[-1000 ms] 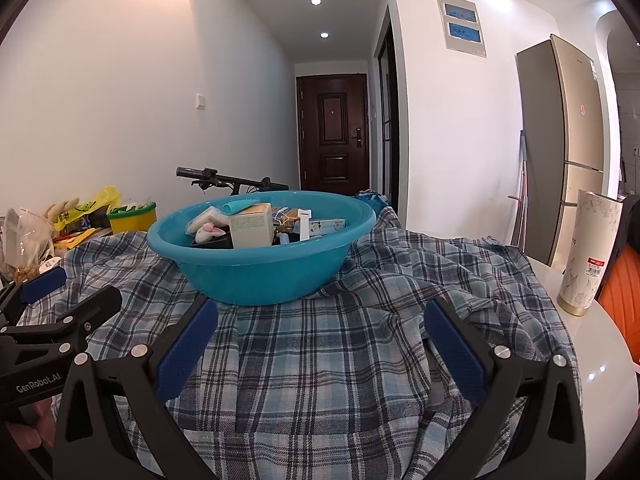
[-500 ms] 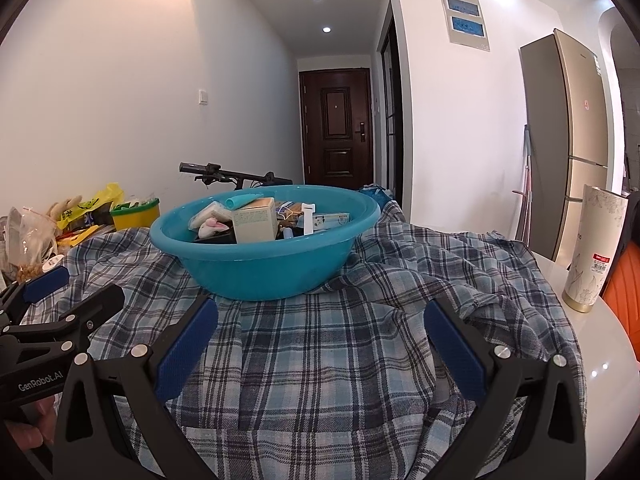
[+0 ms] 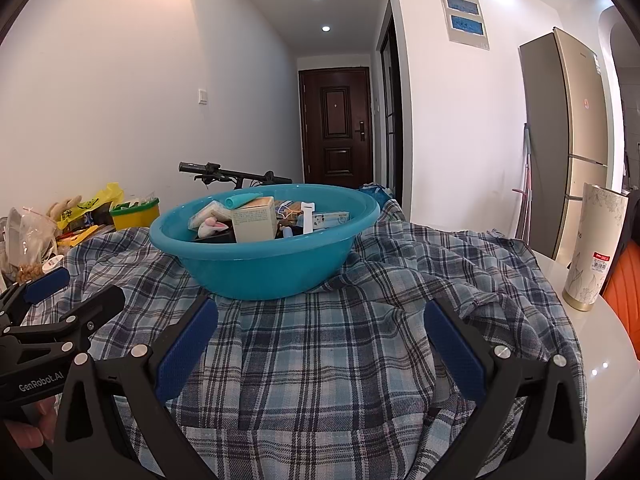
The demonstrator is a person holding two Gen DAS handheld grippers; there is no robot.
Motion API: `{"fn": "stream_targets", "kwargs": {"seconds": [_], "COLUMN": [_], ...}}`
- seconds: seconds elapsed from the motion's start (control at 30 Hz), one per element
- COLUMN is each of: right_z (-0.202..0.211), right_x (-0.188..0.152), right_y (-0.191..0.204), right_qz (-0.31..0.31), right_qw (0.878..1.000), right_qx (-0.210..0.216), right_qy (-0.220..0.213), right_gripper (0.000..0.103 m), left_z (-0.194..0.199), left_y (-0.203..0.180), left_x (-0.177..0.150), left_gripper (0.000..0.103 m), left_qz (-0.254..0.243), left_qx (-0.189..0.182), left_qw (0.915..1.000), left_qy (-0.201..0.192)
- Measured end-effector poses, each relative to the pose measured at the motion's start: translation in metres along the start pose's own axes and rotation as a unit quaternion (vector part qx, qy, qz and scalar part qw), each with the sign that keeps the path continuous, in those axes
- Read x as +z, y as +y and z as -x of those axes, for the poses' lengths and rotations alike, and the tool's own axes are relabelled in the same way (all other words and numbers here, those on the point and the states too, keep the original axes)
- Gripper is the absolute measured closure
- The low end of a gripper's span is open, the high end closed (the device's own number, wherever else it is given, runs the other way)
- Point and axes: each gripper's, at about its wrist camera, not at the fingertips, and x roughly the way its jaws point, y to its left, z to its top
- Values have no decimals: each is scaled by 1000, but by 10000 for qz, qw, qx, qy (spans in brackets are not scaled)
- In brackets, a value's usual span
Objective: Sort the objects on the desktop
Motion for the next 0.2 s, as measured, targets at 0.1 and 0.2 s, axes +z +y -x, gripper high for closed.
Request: {"fn": "stream_targets", "kwargs": {"seconds": [0.1,0.2], "right_z": [0,0], "right_x": [0,0], "right_y": [0,0], "right_qz": [-1,-3], "right_qw": [10000,10000], "right_qx": [0,1], "right_qy": [1,8], "right_gripper": [0,0], "left_z": [0,-2], "left_y": [0,0], "left_x": [0,-2], "left_gripper": [0,0], "left_qz": [0,-1], "left_qx": [2,-7], "left_qw": [10000,10000], "left_qy": [-2,25]}}
